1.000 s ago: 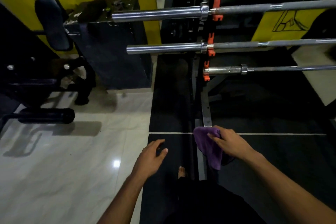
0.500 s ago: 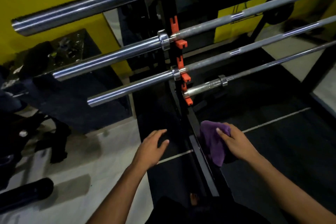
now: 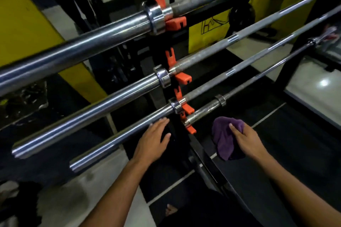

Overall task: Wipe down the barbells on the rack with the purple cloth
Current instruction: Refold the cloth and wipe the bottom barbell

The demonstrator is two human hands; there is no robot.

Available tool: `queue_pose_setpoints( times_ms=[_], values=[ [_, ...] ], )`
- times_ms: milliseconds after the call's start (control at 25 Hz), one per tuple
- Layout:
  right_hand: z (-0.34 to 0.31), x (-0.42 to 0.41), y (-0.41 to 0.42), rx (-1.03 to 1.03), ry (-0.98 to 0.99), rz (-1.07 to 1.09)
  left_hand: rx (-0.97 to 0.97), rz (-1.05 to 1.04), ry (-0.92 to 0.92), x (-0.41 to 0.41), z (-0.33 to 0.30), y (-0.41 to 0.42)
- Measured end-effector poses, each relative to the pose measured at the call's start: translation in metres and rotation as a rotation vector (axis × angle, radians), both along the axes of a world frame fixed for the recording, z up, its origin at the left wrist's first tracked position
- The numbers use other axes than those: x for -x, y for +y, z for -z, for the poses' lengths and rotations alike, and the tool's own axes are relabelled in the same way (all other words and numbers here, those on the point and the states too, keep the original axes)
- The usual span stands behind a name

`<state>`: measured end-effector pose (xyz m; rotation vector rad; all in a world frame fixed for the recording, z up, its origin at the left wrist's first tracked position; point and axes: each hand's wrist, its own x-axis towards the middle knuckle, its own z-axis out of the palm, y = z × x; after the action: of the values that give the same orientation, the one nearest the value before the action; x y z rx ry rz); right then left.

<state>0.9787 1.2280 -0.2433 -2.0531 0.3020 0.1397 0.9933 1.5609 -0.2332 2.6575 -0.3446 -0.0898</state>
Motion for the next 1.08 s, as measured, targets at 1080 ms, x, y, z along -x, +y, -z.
queue_pose_setpoints(
  times_ms=[1080],
  values=[
    [0.146,-0.179,0.017,0.766,-0.18,-0.364,-0.375,0.411,-0.145,-0.117,0.025,0.004]
  ],
)
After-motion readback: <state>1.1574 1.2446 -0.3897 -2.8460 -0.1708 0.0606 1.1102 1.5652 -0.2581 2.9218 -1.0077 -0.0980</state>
